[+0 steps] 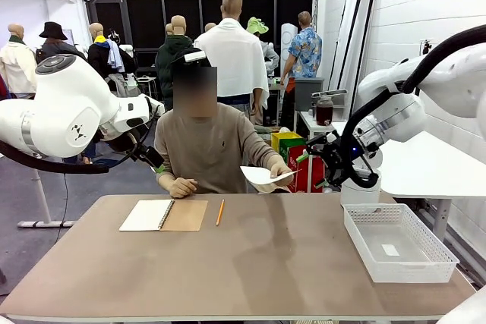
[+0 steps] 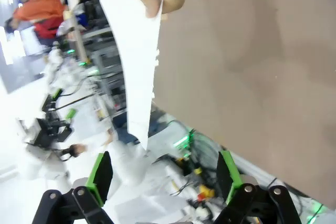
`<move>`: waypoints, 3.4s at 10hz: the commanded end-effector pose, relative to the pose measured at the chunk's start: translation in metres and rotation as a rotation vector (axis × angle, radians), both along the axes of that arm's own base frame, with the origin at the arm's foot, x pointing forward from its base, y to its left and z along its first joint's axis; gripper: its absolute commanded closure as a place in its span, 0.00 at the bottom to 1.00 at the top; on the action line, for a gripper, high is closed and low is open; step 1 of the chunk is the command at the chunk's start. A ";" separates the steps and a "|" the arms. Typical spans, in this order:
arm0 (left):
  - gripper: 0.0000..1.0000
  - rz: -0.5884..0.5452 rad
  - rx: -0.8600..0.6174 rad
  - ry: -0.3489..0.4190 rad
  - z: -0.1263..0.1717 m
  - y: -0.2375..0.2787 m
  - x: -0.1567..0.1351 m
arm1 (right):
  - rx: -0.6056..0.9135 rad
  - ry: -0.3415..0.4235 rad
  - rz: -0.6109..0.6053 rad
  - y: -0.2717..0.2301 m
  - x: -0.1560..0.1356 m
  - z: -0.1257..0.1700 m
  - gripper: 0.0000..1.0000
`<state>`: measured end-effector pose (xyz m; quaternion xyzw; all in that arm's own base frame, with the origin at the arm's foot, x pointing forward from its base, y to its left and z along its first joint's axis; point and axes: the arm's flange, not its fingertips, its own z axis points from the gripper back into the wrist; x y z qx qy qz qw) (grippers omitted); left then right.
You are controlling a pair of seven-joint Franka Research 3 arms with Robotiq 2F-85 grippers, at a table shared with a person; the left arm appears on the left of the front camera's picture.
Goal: Sort the paper based on its condition.
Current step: If a person hands you a paper, place it in the Organizing basket , and if it's crumpled, put it in the Trash can.
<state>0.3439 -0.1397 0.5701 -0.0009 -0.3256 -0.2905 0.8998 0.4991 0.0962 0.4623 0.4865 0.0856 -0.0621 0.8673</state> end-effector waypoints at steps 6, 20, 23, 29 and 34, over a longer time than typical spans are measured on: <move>0.00 0.001 0.000 0.000 0.000 0.000 0.000 | 0.137 0.242 -0.094 0.024 0.037 -0.024 0.00; 0.00 0.001 0.000 0.000 0.000 0.000 0.000 | 0.145 0.368 -0.130 0.031 0.038 -0.044 1.00; 0.00 0.001 0.000 0.000 0.000 0.000 0.000 | 0.147 0.355 -0.099 0.035 0.035 -0.037 1.00; 0.00 0.001 0.000 0.000 0.000 0.000 0.000 | -0.005 0.129 -0.111 -0.033 0.020 0.028 1.00; 0.00 0.001 0.000 0.000 0.000 0.000 0.000 | -0.194 0.013 -0.177 -0.103 -0.018 0.042 1.00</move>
